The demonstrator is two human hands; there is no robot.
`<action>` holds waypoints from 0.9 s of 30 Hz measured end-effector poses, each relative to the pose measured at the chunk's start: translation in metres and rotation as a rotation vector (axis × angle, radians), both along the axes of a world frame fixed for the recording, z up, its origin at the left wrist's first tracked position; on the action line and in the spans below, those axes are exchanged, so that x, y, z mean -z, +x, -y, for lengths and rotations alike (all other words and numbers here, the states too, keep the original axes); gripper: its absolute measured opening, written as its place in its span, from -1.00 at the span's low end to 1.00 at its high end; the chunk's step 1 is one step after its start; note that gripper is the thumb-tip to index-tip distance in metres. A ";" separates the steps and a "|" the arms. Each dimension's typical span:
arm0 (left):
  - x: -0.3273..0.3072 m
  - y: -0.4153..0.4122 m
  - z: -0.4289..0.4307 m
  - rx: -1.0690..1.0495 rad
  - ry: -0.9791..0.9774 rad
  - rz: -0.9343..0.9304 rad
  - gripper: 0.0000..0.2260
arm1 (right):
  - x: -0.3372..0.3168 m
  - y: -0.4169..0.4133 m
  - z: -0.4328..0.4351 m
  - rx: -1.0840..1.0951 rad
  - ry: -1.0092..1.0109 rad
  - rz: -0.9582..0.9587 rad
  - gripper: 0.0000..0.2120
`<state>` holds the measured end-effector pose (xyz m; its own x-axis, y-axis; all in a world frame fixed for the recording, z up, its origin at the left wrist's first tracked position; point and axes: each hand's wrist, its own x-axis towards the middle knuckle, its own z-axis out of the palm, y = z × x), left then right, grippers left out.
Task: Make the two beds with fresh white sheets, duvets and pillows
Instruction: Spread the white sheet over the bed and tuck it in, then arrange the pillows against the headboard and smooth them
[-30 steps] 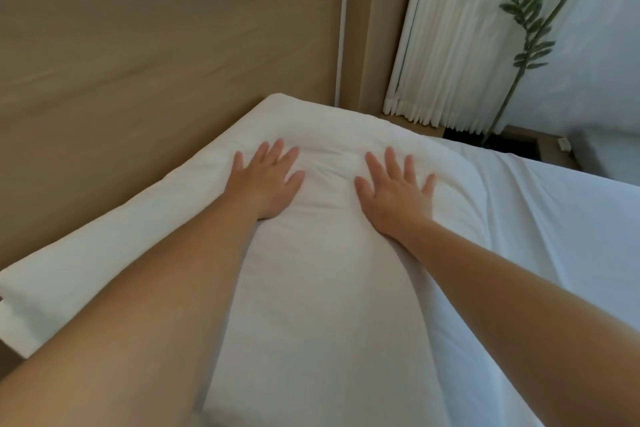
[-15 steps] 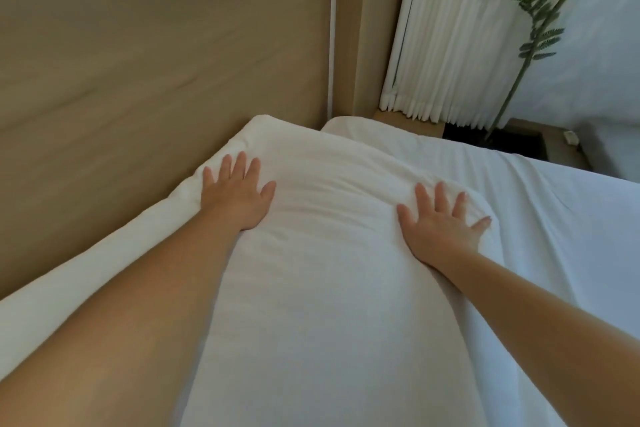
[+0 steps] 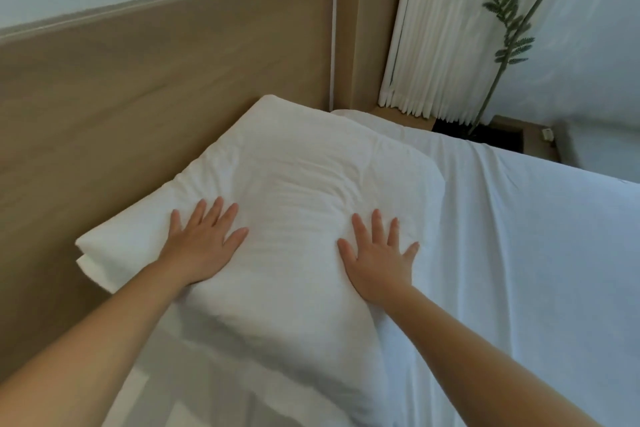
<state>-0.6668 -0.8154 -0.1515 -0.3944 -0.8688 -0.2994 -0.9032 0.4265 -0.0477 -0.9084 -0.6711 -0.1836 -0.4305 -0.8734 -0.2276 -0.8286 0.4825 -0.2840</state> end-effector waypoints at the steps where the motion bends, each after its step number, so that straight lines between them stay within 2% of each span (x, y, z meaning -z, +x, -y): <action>1: -0.005 0.003 -0.019 0.001 0.003 -0.017 -0.42 | -0.003 0.008 -0.019 -0.018 -0.011 0.010 -0.37; 7: -0.009 0.011 -0.117 0.022 -0.104 -0.168 -0.45 | -0.004 0.037 -0.097 -0.075 -0.191 -0.052 -0.39; 10: 0.002 0.042 -0.172 0.012 -0.102 -0.168 -0.44 | -0.001 0.073 -0.128 -0.225 -0.123 -0.107 -0.33; 13: -0.004 0.087 -0.237 -0.086 -0.033 -0.128 -0.44 | -0.017 0.109 -0.156 -0.429 0.002 -0.205 -0.25; 19: -0.070 0.202 -0.376 -0.426 0.038 -0.078 -0.41 | -0.085 0.203 -0.204 -0.806 0.166 -0.320 -0.30; 22: -0.106 0.250 -0.473 -0.639 0.107 -0.031 -0.27 | -0.122 0.260 -0.244 -0.996 0.165 -0.259 -0.33; 23: -0.131 0.281 -0.541 -0.774 0.146 0.001 -0.23 | -0.141 0.305 -0.280 -1.182 0.163 -0.251 -0.35; 25: -0.133 0.289 -0.594 -0.861 0.197 -0.041 -0.17 | -0.150 0.323 -0.309 -1.298 0.171 -0.272 -0.42; 27: -0.151 0.305 -0.651 -1.001 0.230 -0.062 -0.13 | -0.167 0.357 -0.345 -1.425 0.161 -0.213 -0.43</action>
<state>-0.3619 -0.1639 -0.0005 0.4581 -0.7323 -0.5038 -0.8481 -0.5299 -0.0009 -0.5511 -0.3256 -0.0170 0.7280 -0.5519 -0.4068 -0.6415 -0.7576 -0.1202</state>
